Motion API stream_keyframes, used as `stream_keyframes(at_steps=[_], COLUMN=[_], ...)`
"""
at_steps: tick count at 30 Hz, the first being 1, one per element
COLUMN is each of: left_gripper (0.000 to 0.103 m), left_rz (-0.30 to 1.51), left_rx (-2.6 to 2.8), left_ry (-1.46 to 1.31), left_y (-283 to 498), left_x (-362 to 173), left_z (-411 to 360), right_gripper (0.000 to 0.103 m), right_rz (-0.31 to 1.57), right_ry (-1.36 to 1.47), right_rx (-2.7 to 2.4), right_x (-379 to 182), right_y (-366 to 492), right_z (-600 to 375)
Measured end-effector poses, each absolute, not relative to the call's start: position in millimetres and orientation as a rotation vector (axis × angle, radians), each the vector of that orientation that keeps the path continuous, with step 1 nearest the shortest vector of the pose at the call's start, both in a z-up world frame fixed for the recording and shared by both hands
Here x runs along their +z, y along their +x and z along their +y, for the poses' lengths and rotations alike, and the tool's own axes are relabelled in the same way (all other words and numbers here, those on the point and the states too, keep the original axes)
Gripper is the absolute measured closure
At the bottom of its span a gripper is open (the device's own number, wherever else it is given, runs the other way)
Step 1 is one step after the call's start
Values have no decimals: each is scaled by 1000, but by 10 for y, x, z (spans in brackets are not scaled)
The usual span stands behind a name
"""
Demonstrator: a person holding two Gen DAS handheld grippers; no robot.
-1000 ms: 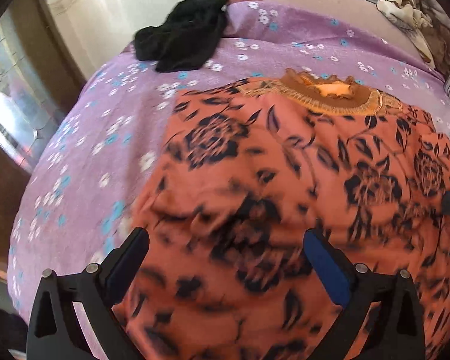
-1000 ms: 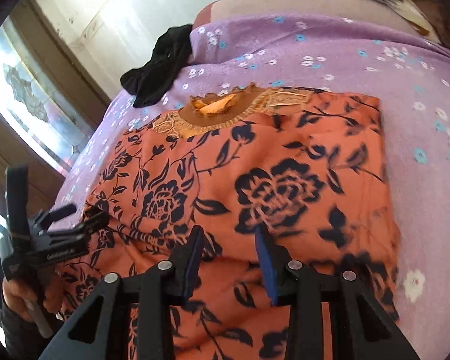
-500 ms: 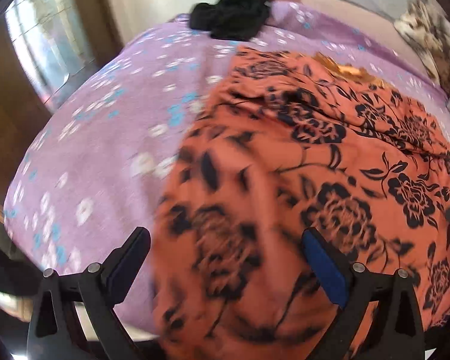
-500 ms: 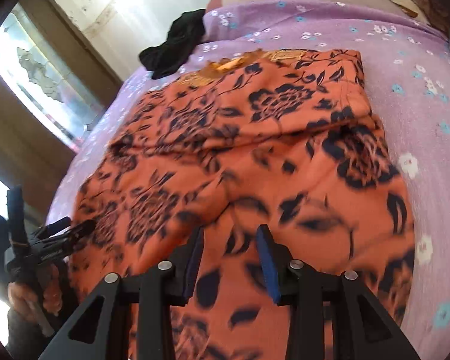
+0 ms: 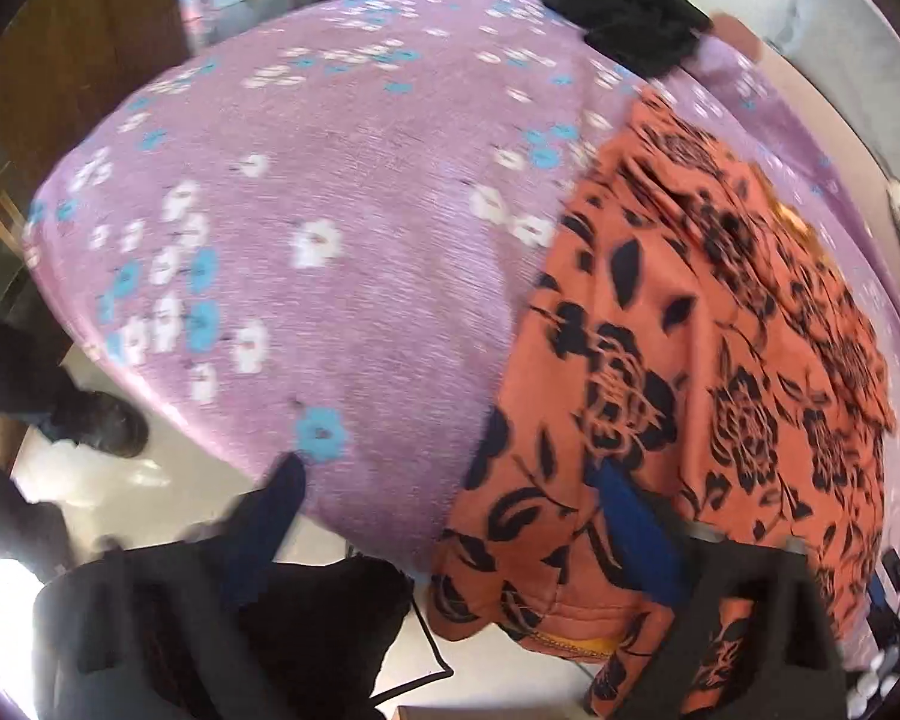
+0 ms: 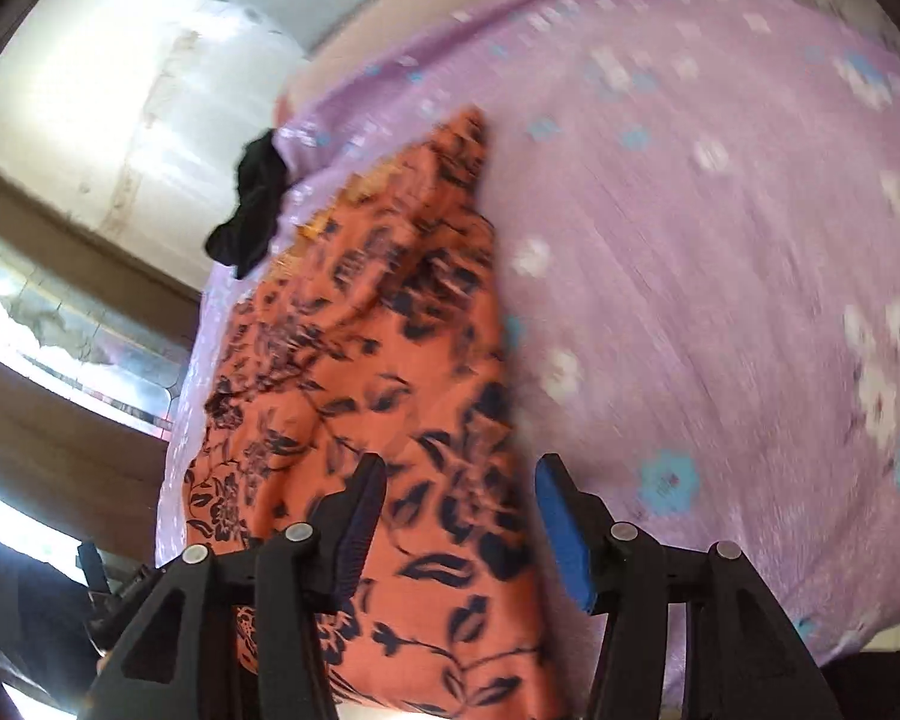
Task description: Fold small clothes
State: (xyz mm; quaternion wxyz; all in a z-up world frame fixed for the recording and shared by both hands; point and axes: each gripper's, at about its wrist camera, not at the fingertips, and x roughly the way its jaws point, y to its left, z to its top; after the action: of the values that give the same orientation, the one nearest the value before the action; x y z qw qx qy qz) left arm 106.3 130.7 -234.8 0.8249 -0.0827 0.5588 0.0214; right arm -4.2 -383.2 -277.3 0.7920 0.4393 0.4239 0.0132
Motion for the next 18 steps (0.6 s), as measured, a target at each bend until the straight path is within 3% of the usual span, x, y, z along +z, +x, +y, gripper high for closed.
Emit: stream_keyframes(at_steps=[3,4,6,7,8,9,10,11,12,13,14,16,18], left_gripper=[80,86,89,87,70,44,37,36,42,54,80,91,94], left_rz=[1209,1206,1202,1208,1222,1242,1269,1271,1261,1246,1241,1239,1235], left_rx=[-21,-58,-86,-103,-122,-143,-170,-176,-171,-171,-157,-163,-170], left_ry=[-180,-147,-109,-109,-115,-125,-142,-148,-135,-97,-59,-73,-114], left_y=[1057,1045,1010,1001,991,981,962,935,867,804,793,812,844], left_x=[-2400,-2385,-2374,-2381,-2402,-2433,-2475,-2494,-2477,-2476,-2478,-2465,-2417], left_z=[1226,1152,1060,1027,1004,988,973,963,937,910,886,909,993], right_gripper=[46,46,46,46,46,46,46,46,46,46,45,45,44], right_rz=[902,901,893,889,887,886,886,886,886,887,887,886,886], right_ry=[942,952,984,997,1005,1008,1006,1000,995,989,982,975,973], right_rx=[53,57,58,59,59,59,57,54,51,49,48,46,44], right_x=[-2763,-2785,-2824,-2839,-2845,-2846,-2852,-2848,-2842,-2835,-2830,-2827,-2821], right_y=[-25,-12,-18,-21,-21,-16,-8,-1,7,17,25,37,40], right_z=[-3830,-3826,-3850,-3858,-3865,-3863,-3852,-3839,-3832,-3821,-3813,-3797,-3789])
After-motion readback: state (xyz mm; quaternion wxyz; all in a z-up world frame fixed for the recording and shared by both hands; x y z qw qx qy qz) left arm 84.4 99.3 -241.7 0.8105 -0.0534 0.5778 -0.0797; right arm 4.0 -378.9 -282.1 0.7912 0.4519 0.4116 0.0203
